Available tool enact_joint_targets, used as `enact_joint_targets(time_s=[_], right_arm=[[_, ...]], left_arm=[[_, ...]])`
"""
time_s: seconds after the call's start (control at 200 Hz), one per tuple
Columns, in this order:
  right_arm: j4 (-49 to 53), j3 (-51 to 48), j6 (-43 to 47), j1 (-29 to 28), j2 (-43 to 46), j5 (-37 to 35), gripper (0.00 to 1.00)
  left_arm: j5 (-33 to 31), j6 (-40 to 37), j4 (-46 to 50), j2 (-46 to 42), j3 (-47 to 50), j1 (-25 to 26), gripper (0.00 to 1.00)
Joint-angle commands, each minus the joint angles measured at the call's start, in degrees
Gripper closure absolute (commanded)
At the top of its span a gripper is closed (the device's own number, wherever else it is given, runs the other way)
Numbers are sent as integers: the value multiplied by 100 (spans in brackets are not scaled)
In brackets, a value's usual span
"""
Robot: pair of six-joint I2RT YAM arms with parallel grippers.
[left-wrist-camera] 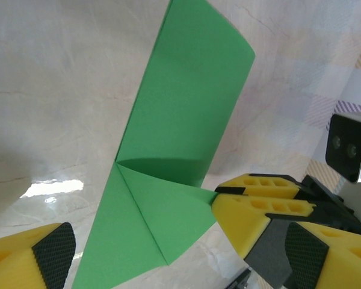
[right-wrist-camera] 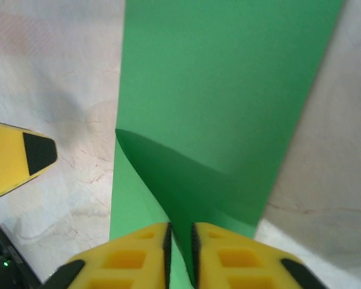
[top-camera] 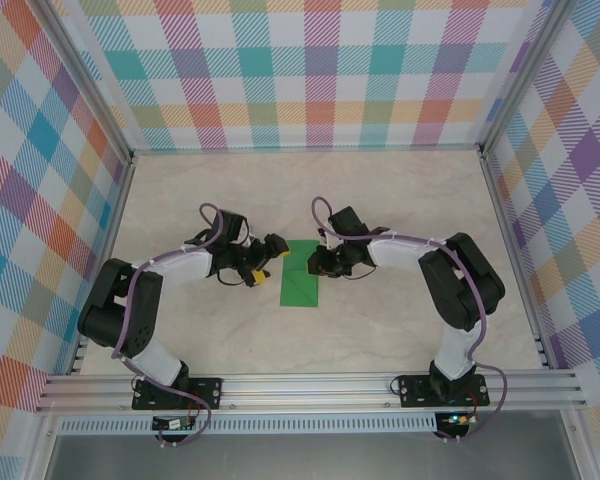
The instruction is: Fold a paper plane with a square sheet of paper (pick it up from the middle)
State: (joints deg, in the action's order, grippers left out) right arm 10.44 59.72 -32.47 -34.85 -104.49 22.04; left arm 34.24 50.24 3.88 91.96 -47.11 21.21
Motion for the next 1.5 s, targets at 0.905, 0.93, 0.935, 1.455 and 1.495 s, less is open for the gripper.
enact_joint_targets(time_s=[0.905, 0.93, 0.935, 1.455, 1.495], right_arm=[[-597, -540, -453, 223, 347, 22, 93], [-590, -541, -449, 224, 348, 20, 93], [-588, -541, -451, 229, 349, 20, 93], [-117, -409, -652, 334, 539, 91, 75], [-74, -434, -722, 364, 637, 66, 70]], left_arm=[[763, 180, -872, 889, -163, 513, 46], [768, 173, -871, 908, -170, 513, 46], [764, 172, -871, 909, -177, 514, 46], [777, -544, -809, 1262, -539, 575, 75], [777, -634, -801, 1263, -553, 583, 77]])
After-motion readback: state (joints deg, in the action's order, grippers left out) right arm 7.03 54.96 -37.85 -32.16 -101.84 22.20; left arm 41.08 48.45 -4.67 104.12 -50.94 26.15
